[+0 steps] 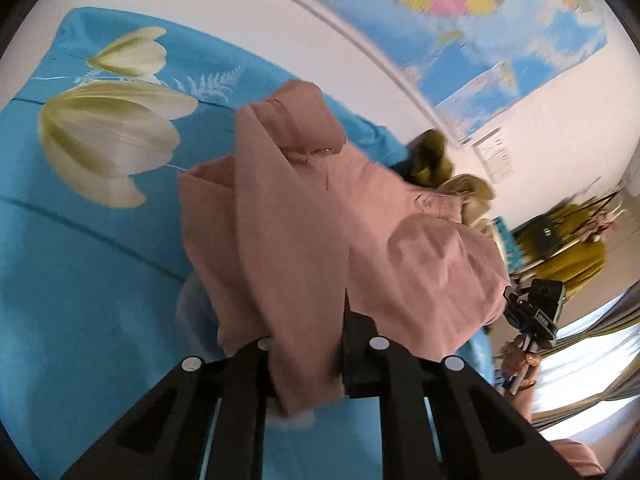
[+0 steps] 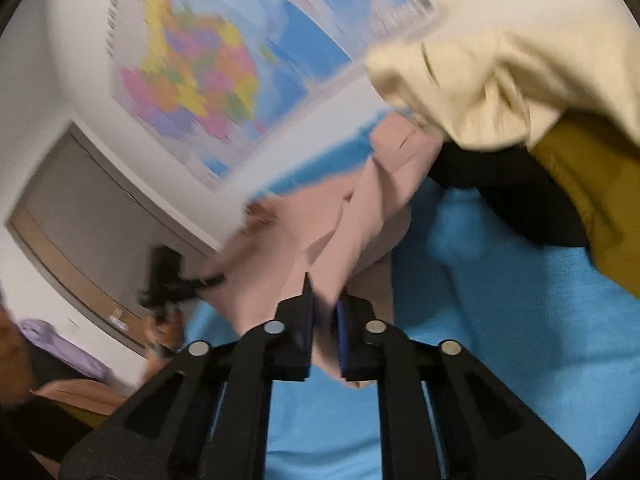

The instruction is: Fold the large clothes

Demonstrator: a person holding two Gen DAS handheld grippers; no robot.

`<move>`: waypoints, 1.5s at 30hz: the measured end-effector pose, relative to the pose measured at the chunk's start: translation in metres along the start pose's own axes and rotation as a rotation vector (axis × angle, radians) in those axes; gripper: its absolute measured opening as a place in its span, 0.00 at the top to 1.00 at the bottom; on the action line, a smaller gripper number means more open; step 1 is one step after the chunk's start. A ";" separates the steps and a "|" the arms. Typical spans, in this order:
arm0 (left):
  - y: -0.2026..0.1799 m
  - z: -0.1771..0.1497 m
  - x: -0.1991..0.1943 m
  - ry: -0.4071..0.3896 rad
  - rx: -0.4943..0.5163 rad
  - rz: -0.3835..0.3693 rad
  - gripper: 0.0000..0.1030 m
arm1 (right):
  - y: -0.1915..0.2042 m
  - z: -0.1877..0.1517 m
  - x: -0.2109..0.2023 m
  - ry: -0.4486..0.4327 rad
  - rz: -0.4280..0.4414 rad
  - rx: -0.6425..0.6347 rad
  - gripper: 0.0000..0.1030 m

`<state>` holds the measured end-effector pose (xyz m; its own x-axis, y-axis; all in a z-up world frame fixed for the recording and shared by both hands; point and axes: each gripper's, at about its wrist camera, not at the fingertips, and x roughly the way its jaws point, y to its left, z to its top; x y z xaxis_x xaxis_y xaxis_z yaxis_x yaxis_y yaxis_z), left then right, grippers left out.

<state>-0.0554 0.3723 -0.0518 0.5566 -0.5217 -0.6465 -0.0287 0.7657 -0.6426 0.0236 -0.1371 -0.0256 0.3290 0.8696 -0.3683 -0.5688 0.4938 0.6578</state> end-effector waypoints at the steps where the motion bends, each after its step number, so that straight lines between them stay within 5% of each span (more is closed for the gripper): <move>1: 0.002 -0.004 -0.003 0.002 -0.010 -0.001 0.90 | -0.001 -0.002 -0.004 -0.002 -0.021 -0.001 0.98; 6: 0.029 -0.020 0.018 0.073 -0.068 0.111 0.84 | -0.042 -0.028 0.016 0.116 -0.210 0.089 0.95; 8: 0.022 -0.016 0.016 0.037 -0.035 0.132 0.60 | -0.042 -0.028 0.018 0.116 -0.280 0.056 0.80; 9: 0.013 -0.013 0.014 0.013 0.002 0.165 0.34 | -0.037 -0.025 0.019 0.095 -0.308 0.029 0.75; 10: 0.006 -0.011 0.011 -0.013 0.028 0.191 0.19 | -0.033 -0.023 0.015 0.067 -0.316 0.006 0.57; 11: -0.001 -0.009 0.010 -0.038 0.066 0.221 0.19 | -0.024 -0.017 0.015 0.029 -0.322 -0.025 0.33; 16: -0.019 0.011 0.024 -0.028 0.157 0.313 0.18 | -0.022 0.005 0.051 0.041 -0.373 -0.096 0.27; 18: -0.015 0.021 0.038 -0.007 0.164 0.335 0.20 | -0.036 0.011 0.070 0.080 -0.382 -0.088 0.36; 20: -0.010 0.029 0.056 0.037 0.147 0.351 0.32 | -0.045 0.013 0.089 0.128 -0.371 -0.073 0.77; 22: -0.002 0.033 0.066 0.059 0.135 0.388 0.53 | -0.050 0.021 0.101 0.144 -0.369 -0.074 0.95; 27: 0.000 0.047 0.066 0.027 0.118 0.377 0.82 | -0.047 0.048 0.100 0.038 -0.400 -0.105 0.96; 31: 0.001 0.053 0.071 0.024 0.120 0.399 0.80 | -0.069 0.039 0.116 0.110 -0.428 -0.052 0.95; 37: -0.009 0.049 0.074 -0.004 0.160 0.459 0.62 | -0.064 0.035 0.089 0.048 -0.417 -0.022 0.67; 39: -0.014 0.046 0.071 -0.019 0.179 0.478 0.55 | -0.049 0.033 0.074 0.009 -0.407 -0.056 0.46; 40: -0.018 0.044 0.069 -0.029 0.195 0.487 0.50 | -0.039 0.031 0.065 -0.023 -0.411 -0.077 0.28; 43: -0.027 0.039 0.063 -0.056 0.217 0.501 0.28 | -0.015 0.020 0.052 -0.060 -0.389 -0.149 0.26; 45: -0.033 0.035 0.058 -0.083 0.241 0.499 0.27 | 0.001 0.010 0.053 -0.051 -0.377 -0.197 0.26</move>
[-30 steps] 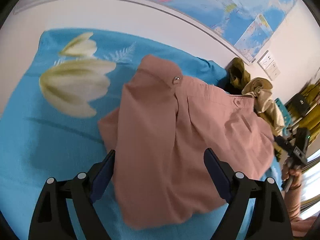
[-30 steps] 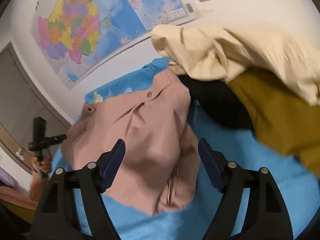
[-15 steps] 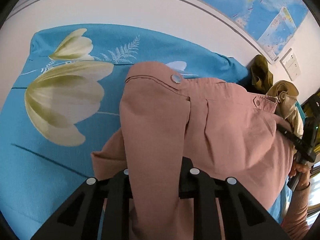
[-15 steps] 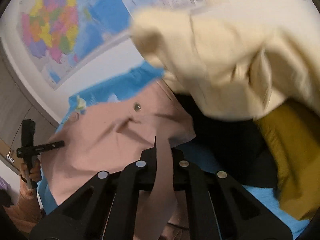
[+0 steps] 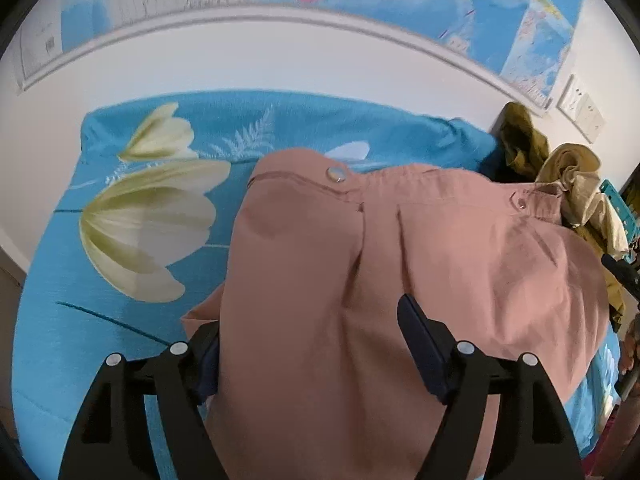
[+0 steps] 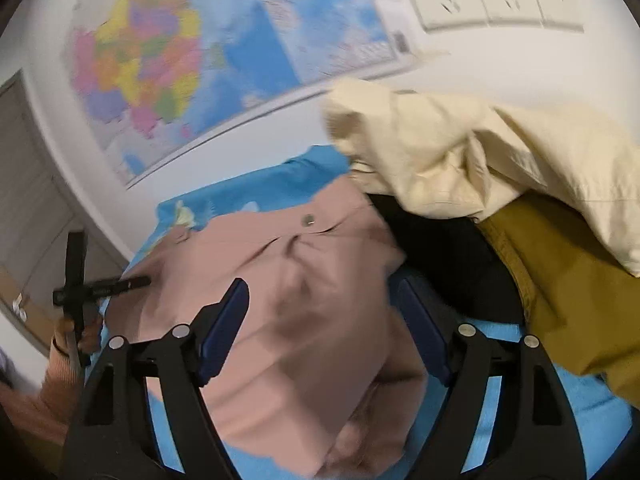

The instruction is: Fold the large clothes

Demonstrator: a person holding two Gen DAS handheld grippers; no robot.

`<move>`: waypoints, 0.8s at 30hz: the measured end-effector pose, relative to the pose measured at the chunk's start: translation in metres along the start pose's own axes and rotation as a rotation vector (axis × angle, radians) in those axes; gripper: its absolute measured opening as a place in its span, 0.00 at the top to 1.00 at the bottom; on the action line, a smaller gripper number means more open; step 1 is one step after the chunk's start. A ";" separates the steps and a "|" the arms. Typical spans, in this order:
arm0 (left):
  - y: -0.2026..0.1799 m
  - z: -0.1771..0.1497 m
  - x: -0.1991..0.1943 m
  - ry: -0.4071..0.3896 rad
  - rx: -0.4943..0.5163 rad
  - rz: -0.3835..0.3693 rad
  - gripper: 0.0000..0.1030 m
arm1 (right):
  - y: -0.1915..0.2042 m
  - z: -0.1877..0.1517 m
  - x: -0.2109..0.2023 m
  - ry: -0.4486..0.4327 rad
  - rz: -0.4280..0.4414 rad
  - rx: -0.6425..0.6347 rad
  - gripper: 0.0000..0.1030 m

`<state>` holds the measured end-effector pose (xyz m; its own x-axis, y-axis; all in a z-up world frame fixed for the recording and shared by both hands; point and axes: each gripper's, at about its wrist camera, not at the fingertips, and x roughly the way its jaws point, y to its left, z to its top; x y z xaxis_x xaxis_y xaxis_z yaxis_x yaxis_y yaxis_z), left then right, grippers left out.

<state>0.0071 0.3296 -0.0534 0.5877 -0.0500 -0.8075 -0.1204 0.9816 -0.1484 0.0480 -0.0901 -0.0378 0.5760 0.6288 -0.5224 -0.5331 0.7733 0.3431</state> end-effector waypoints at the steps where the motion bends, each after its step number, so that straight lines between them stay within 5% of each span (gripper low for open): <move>1: -0.002 -0.001 -0.002 -0.005 0.010 0.003 0.27 | 0.004 -0.002 0.000 0.004 0.004 -0.011 0.26; 6: -0.009 -0.006 -0.008 -0.018 0.037 0.035 0.27 | 0.014 -0.016 0.018 0.057 -0.018 -0.074 0.28; 13: -0.003 -0.014 0.005 0.016 0.041 0.068 0.26 | -0.013 -0.031 0.063 0.165 -0.116 0.015 0.46; 19: 0.010 -0.019 0.022 0.070 -0.015 0.052 0.26 | -0.002 -0.027 0.063 0.166 -0.161 -0.024 0.42; 24: 0.017 -0.025 -0.001 0.034 -0.036 0.025 0.26 | 0.024 -0.019 0.022 0.063 -0.165 -0.099 0.33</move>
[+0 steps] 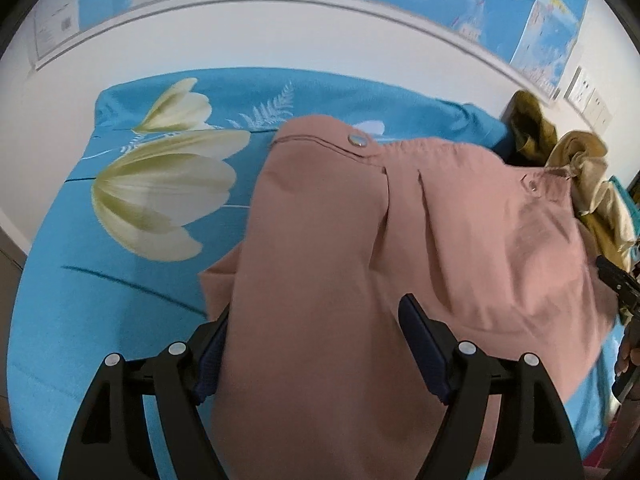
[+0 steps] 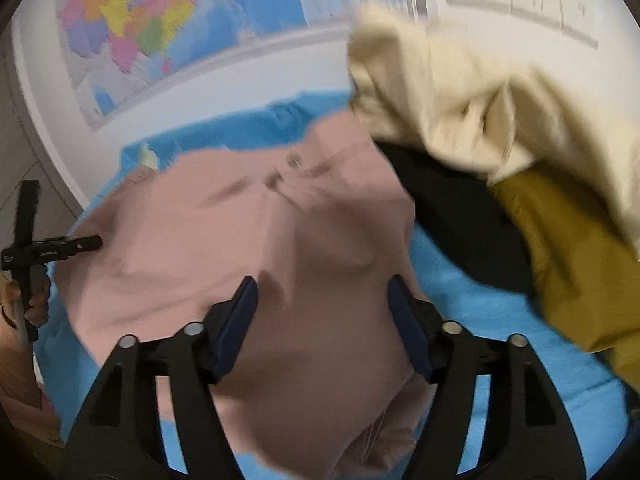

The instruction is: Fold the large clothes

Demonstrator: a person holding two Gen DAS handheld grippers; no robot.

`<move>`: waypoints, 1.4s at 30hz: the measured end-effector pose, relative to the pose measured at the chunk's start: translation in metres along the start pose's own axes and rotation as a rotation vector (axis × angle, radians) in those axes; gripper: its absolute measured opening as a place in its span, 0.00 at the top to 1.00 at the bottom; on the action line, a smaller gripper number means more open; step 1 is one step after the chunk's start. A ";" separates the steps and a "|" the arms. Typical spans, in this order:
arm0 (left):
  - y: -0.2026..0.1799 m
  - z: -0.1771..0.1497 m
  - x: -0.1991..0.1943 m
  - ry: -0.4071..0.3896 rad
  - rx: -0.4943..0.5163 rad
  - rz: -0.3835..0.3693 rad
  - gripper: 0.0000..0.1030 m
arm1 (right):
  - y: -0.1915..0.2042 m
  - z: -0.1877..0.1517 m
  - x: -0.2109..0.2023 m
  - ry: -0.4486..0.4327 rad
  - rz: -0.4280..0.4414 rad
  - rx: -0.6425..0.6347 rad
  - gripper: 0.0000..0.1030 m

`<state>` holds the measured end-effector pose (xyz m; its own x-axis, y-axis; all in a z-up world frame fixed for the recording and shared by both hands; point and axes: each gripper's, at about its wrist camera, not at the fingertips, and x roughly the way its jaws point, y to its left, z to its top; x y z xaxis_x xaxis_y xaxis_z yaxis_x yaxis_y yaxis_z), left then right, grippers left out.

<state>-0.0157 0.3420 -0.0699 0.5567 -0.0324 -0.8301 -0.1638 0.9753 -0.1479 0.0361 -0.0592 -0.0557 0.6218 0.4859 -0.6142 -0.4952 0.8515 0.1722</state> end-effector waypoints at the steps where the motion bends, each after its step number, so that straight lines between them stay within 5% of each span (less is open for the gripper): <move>1: 0.003 -0.002 -0.007 -0.010 -0.002 0.001 0.26 | 0.004 0.001 -0.008 -0.017 0.009 -0.013 0.31; 5: 0.008 -0.011 -0.023 -0.018 -0.019 -0.019 0.26 | 0.046 0.000 -0.029 -0.049 0.124 -0.140 0.24; 10: 0.014 -0.026 -0.015 0.020 -0.055 -0.044 0.25 | 0.112 -0.015 -0.015 0.018 0.246 -0.340 0.17; 18: 0.016 -0.032 -0.014 0.029 -0.093 -0.057 0.20 | 0.194 -0.048 0.023 0.086 0.232 -0.656 0.17; 28: 0.009 -0.066 -0.043 0.006 -0.098 -0.101 0.20 | 0.212 -0.072 0.056 0.111 0.119 -0.814 0.24; 35: 0.003 -0.091 -0.049 0.034 -0.119 -0.245 0.20 | 0.199 -0.040 0.055 0.135 0.231 -0.646 0.67; 42: -0.017 -0.084 -0.027 0.030 -0.197 -0.482 0.18 | 0.181 -0.012 0.045 0.122 0.302 -0.469 0.70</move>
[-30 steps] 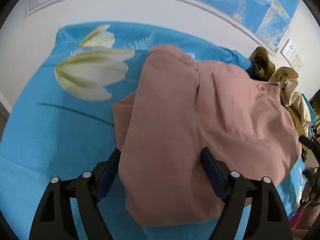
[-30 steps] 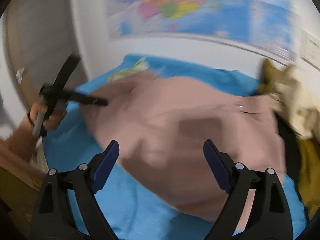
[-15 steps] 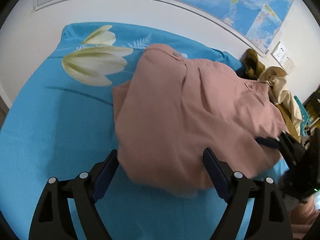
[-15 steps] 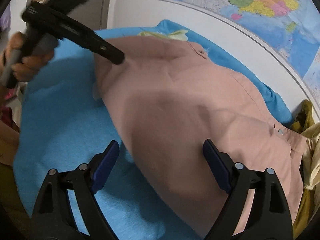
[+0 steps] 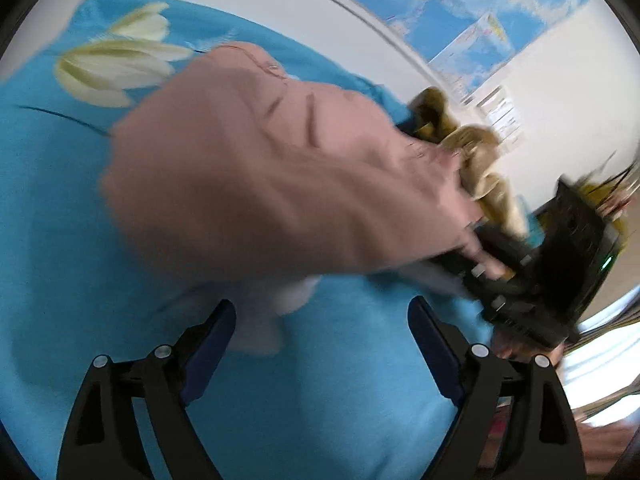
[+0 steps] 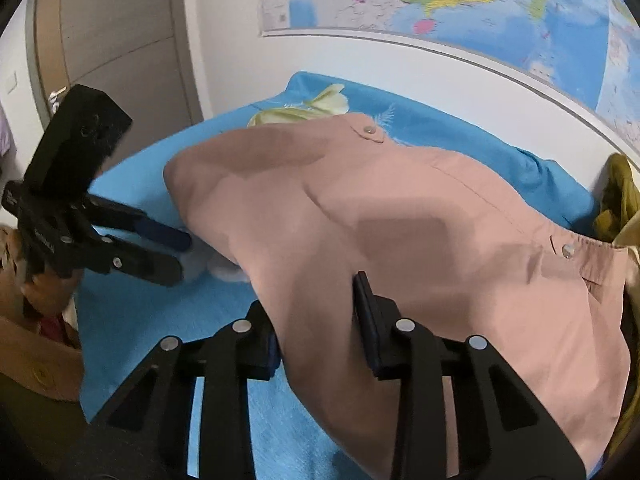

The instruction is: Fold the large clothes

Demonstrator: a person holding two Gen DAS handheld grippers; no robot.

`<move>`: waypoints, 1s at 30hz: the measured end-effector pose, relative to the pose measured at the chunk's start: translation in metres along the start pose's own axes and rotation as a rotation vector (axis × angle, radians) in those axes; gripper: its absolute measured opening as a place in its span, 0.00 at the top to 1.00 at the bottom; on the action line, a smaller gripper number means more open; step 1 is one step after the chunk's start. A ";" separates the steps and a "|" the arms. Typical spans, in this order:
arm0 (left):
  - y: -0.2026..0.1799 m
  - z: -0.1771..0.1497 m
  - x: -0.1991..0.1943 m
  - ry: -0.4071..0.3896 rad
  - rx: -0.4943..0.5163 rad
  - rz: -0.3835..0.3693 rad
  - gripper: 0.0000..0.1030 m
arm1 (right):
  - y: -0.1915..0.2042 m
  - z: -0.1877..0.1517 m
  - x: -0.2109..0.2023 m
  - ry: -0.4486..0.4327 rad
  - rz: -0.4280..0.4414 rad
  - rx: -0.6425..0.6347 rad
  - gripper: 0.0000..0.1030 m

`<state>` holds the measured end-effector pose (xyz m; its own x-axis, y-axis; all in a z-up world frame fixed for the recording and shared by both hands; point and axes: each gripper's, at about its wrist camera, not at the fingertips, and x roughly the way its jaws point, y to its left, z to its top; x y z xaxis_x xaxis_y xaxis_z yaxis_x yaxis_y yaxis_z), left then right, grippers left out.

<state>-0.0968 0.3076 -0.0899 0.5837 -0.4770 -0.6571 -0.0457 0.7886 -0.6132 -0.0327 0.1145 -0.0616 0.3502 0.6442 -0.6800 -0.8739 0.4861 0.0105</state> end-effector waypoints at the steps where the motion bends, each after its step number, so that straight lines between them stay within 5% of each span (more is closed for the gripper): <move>1: 0.001 0.004 0.003 -0.011 -0.026 -0.032 0.17 | -0.001 0.004 0.005 0.002 0.002 0.004 0.70; 8: 0.024 0.026 0.012 -0.088 -0.204 -0.125 0.16 | 0.000 0.000 0.005 0.001 0.019 0.033 0.69; 13: 0.028 0.051 0.027 -0.091 -0.256 -0.108 0.16 | -0.003 -0.003 0.003 0.004 0.046 0.073 0.68; 15: 0.025 0.059 0.035 -0.084 -0.235 -0.079 0.16 | -0.004 -0.004 -0.001 0.002 0.062 0.097 0.65; 19: 0.017 0.067 0.045 -0.062 -0.098 0.077 0.39 | -0.015 -0.016 -0.020 -0.022 0.137 0.189 0.53; 23: 0.018 0.062 0.043 -0.056 -0.068 0.103 0.49 | -0.040 -0.048 -0.067 -0.091 0.186 0.376 0.45; 30: 0.009 0.055 0.046 -0.056 -0.003 0.167 0.52 | -0.096 -0.129 -0.137 -0.198 0.074 0.783 0.28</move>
<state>-0.0261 0.3144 -0.1015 0.6121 -0.3174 -0.7242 -0.1480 0.8537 -0.4993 -0.0400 -0.0966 -0.0636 0.4180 0.7481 -0.5153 -0.4337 0.6628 0.6104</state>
